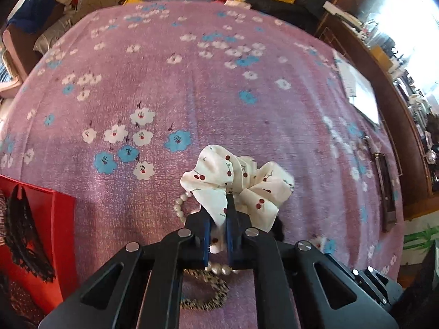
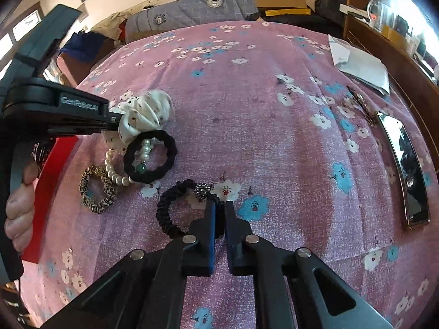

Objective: Organize jewelry
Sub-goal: 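Grasp the white cherry-print scrunchie with the left tool while the right tool grasps a black beaded hair tie, then carry both items into the red tray and open both tools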

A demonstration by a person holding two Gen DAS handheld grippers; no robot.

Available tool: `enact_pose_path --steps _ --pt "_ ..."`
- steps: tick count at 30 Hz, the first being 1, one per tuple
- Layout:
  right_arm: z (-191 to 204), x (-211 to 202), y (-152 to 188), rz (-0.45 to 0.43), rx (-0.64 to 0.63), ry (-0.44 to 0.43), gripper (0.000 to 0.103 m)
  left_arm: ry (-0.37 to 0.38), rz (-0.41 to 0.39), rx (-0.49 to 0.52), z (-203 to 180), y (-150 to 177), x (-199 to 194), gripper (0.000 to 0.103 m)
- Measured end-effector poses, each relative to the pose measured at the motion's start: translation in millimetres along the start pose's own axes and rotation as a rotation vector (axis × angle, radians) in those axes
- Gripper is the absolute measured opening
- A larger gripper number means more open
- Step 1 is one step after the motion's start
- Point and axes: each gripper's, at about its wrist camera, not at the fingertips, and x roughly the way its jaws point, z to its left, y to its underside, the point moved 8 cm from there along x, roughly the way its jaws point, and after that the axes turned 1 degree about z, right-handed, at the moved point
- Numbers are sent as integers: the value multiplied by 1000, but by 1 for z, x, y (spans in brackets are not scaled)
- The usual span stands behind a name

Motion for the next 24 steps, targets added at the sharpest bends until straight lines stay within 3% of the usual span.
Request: enact_pose_path --steps 14,24 --pt "10 -56 0 -64 57 -71 5 59 -156 62 -22 38 -114 8" --pt "31 -92 12 -97 68 -96 5 20 -228 2 21 87 -174 8"
